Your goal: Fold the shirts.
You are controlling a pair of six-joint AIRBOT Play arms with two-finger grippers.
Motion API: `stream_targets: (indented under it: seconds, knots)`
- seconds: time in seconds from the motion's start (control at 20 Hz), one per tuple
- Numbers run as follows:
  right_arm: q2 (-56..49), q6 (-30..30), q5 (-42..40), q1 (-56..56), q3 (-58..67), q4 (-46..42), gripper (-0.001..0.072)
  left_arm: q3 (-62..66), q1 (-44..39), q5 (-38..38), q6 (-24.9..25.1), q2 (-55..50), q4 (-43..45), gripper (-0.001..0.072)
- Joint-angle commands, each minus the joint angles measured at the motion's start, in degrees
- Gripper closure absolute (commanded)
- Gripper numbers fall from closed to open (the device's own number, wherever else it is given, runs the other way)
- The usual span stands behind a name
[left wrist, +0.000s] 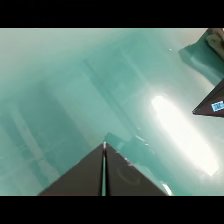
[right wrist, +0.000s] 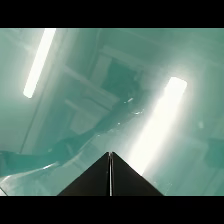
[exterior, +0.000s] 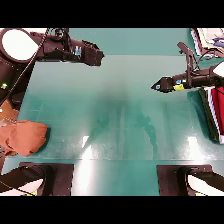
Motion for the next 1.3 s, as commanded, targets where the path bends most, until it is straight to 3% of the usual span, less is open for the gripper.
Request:
stream_targets:
  seconds: [0.0, 0.55, 0.7, 0.8, 1.0, 1.25]
  knots:
    - [-0.04, 0.02, -0.11, 0.04, 0.04, 0.00, 0.0690, 0.00, -0.02, 0.11, 0.02, 0.00, 0.00, 0.0681]
    - [-0.04, 0.02, 0.74, 0.04, 0.04, 0.00, 0.0690, 0.00, -0.02, 0.11, 0.00, 0.00, 0.00, 0.0681]
    - [-0.04, 0.02, 1.44, 0.04, 0.04, 0.00, 0.0691, 0.07, 0.24, 3.76, 0.11, 0.13, 0.52, 0.0682]
    - [-0.04, 0.02, 1.42, 0.02, 0.04, 0.00, 0.0690, 0.15, 2.78, -1.11, -0.22, 1.31, 1.86, 0.0682]
    - [-0.04, 0.02, 1.57, 0.02, 0.04, -0.04, 0.0690, -3.06, 14.99, -19.12, -1.60, 8.55, 8.24, 0.0683]
    - [-0.04, 0.02, 1.53, 0.04, 0.04, -0.04, 0.0691, -22.27, 33.09, -25.07, -2.58, 25.27, 18.32, 0.0682]
